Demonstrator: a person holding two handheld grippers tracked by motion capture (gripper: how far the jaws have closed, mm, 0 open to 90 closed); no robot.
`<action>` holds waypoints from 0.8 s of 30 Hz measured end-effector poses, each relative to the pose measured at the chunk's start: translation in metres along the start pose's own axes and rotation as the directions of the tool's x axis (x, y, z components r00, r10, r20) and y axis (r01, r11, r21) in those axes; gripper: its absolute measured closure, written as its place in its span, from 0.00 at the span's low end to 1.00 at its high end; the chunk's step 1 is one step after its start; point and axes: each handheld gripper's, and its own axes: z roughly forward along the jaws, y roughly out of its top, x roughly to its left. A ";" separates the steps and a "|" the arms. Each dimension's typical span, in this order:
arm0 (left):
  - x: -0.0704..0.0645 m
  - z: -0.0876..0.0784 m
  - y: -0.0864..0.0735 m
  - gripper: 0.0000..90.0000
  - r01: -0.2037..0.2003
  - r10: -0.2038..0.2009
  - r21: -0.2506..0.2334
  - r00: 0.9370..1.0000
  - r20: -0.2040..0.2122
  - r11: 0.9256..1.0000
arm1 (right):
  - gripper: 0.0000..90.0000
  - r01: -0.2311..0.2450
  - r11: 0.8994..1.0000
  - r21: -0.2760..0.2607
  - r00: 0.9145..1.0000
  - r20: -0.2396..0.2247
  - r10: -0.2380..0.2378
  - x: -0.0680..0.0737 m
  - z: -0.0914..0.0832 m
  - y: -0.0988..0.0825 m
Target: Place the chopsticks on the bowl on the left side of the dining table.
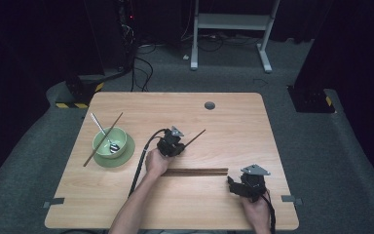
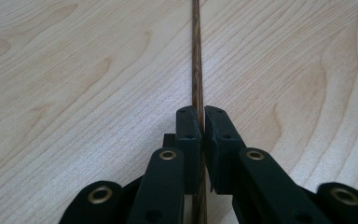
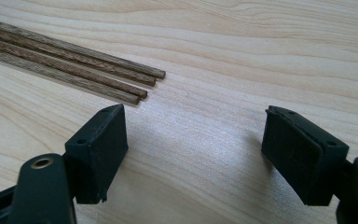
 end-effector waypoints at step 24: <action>0.007 -0.017 0.003 0.94 0.039 -0.040 -0.045 0.999 -0.016 0.998 | 0.24 -0.002 1.000 0.000 1.000 0.000 0.002 0.000 0.000 0.000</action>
